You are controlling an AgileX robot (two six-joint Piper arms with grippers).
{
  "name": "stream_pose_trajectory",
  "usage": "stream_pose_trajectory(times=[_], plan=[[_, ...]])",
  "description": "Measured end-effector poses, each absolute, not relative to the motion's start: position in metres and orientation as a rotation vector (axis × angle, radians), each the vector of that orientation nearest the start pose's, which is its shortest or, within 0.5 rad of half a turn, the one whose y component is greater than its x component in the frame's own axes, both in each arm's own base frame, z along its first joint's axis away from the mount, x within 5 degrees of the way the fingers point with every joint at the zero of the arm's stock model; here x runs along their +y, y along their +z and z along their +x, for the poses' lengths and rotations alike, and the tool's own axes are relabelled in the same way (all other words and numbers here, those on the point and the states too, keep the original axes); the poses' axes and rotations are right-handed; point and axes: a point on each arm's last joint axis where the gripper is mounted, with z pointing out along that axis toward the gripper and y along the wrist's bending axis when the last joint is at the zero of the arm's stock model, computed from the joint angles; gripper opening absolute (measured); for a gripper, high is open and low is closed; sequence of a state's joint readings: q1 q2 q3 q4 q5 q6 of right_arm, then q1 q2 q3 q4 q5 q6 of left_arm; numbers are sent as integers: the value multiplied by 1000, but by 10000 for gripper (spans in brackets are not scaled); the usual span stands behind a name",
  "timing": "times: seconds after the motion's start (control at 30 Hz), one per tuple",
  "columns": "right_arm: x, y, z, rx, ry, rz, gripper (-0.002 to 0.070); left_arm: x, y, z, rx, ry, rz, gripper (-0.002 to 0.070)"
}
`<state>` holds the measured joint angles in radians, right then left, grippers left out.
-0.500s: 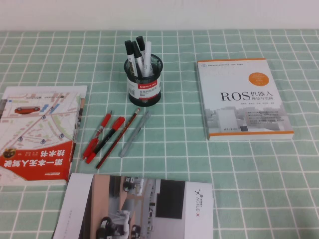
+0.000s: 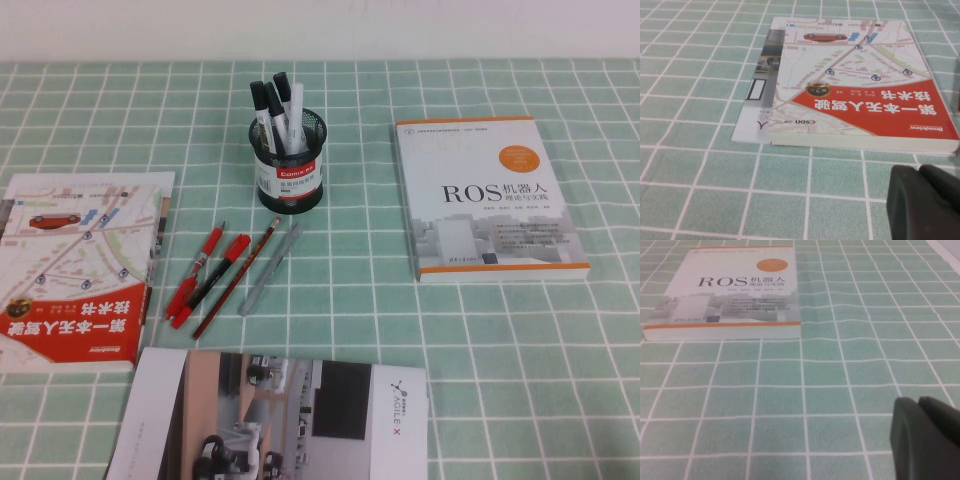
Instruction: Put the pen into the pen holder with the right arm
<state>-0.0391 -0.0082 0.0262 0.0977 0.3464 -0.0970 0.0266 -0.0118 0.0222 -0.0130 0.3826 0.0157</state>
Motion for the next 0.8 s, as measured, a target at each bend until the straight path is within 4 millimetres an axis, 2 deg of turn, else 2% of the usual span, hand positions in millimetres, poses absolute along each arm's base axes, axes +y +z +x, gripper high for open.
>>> stream_pose_trajectory(times=[0.37, 0.73, 0.8], plan=[[2, 175, 54, 1833, 26, 27, -20, 1, 172, 52, 1876, 16, -18, -4], [7, 194, 57, 1584, 503, 434, -20, 1, 172, 52, 1876, 16, -18, -4], [6, 196, 57, 1558, 535, 467, -20, 1, 172, 52, 1876, 16, -18, -4]])
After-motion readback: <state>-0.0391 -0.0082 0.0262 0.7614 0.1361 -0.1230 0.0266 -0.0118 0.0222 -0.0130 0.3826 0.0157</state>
